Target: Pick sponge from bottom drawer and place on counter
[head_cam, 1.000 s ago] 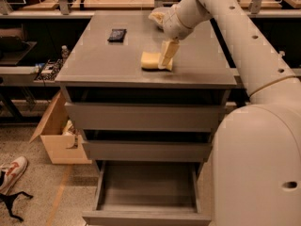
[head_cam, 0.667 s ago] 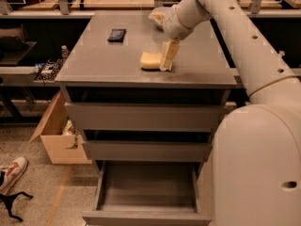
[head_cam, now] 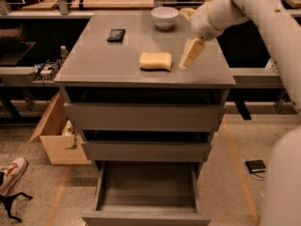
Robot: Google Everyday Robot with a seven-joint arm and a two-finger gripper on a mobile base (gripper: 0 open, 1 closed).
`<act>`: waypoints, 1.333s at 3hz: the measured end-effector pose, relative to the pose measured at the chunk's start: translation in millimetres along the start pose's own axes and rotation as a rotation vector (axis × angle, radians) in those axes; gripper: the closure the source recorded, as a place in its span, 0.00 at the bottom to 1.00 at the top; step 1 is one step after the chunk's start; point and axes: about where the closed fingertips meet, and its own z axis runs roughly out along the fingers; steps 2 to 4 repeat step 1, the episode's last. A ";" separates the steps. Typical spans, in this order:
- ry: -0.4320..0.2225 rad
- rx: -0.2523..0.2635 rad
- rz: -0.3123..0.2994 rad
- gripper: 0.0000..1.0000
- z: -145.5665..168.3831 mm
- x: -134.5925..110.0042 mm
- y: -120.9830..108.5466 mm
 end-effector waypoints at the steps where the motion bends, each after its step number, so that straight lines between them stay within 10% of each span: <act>1: 0.029 0.134 0.132 0.00 -54.7 32.0 11.1; 4: 0.029 0.134 0.132 0.00 -54.7 32.0 11.1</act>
Offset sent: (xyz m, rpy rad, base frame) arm 0.0000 0.0000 0.0000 0.0000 0.0000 0.0000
